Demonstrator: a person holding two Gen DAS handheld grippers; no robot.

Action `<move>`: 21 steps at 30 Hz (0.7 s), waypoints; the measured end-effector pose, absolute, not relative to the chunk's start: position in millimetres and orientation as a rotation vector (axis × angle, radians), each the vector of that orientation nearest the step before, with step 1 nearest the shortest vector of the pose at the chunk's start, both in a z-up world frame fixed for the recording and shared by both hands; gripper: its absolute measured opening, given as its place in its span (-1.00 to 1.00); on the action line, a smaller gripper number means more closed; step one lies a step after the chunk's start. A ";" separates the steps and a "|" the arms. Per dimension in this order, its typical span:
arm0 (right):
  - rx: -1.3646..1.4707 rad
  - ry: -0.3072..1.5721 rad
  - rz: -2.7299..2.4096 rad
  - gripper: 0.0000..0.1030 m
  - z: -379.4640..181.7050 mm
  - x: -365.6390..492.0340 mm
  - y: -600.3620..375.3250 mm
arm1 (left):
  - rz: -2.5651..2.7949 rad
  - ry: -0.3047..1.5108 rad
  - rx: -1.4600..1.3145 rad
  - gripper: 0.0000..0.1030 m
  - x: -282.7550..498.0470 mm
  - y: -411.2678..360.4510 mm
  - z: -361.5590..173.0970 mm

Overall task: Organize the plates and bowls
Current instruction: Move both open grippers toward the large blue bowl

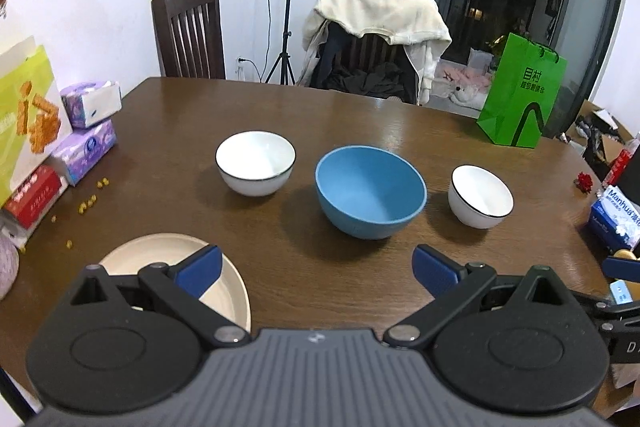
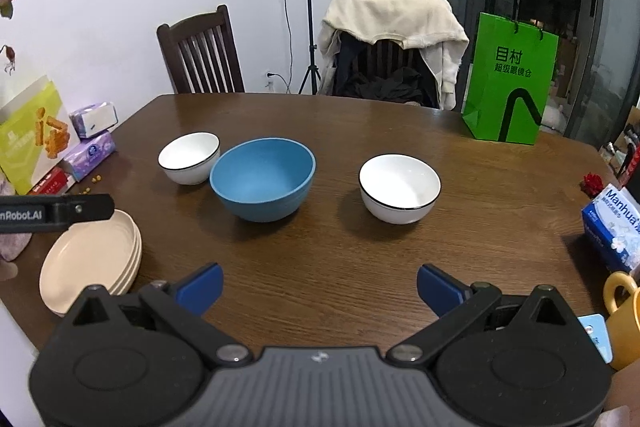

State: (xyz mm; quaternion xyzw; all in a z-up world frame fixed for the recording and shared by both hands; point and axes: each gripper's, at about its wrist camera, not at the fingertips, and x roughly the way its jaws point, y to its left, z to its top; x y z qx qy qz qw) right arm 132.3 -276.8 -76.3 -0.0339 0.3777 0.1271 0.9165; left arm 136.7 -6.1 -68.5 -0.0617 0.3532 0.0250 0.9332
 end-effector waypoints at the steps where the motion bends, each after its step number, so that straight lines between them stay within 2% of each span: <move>1: -0.064 0.779 0.259 1.00 -77.0 135.9 -276.5 | 0.048 0.725 -0.118 1.00 141.9 -5.5 -67.8; 21: -0.075 0.848 0.220 0.99 -69.6 247.3 -222.4 | 0.081 0.810 -0.144 1.00 240.1 44.3 -78.7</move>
